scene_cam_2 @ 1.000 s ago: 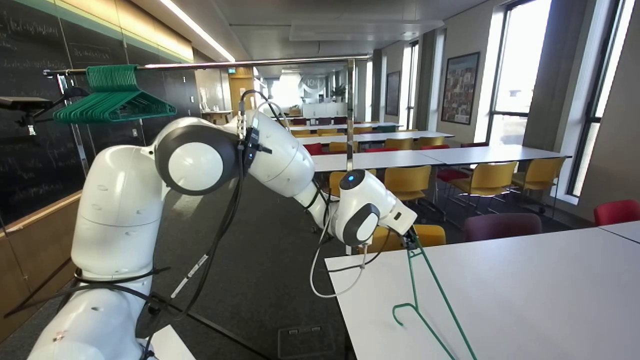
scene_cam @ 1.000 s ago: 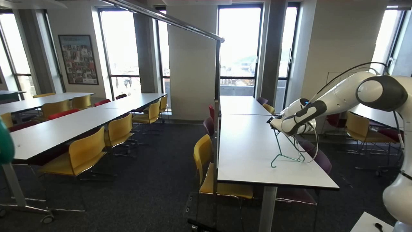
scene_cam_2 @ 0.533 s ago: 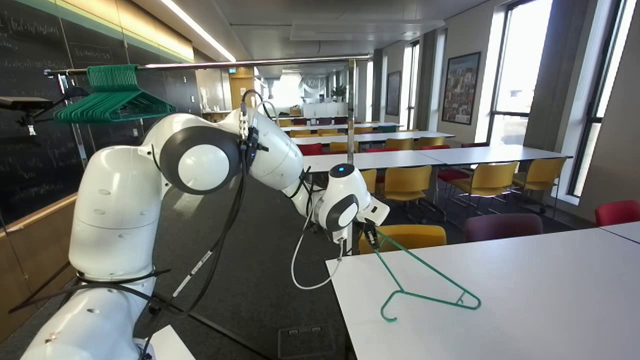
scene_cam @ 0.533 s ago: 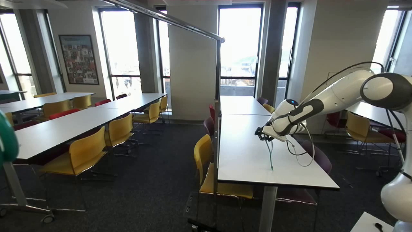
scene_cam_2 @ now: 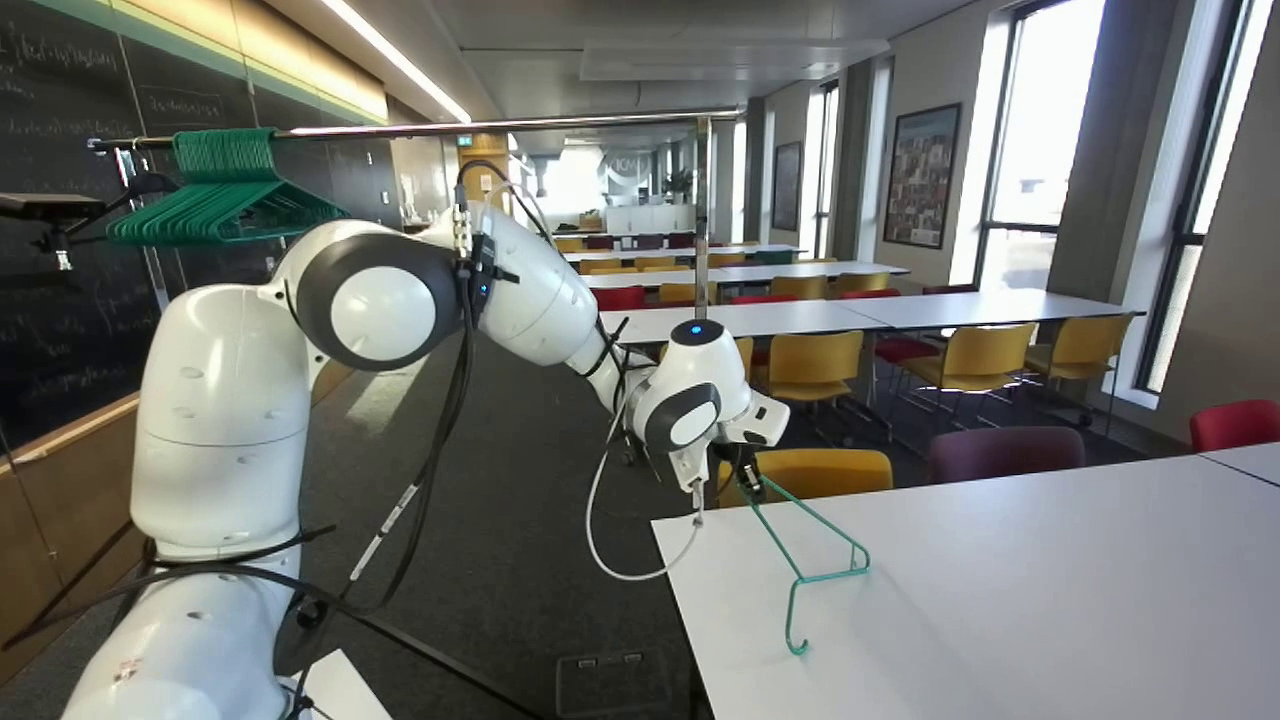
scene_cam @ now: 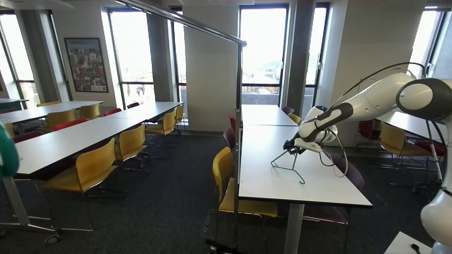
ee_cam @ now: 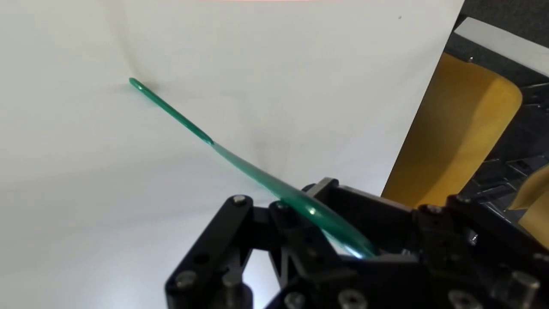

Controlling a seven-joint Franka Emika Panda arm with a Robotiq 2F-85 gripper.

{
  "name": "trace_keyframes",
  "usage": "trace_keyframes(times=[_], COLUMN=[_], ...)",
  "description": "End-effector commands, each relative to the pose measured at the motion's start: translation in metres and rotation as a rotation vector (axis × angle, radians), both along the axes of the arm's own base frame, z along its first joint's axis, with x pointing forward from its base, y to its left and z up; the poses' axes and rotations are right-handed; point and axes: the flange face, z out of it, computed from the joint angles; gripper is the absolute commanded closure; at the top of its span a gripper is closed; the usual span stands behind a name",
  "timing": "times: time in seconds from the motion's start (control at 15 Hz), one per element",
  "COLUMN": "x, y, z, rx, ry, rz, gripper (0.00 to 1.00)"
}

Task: Put the green hanger on the table

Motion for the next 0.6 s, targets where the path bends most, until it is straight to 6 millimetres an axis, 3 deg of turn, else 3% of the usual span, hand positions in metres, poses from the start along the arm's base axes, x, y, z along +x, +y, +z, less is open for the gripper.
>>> trace_keyframes(times=[0.0, 0.27, 0.53], x=[-0.016, -0.024, -0.027], y=[-0.018, -0.031, -0.022], z=[0.019, 0.016, 0.012], rx=[-0.14, -0.263, -0.29], ry=[-0.006, 0.007, 0.004], rz=[0.095, 0.193, 0.27], gripper=[1.0, 1.0, 1.0])
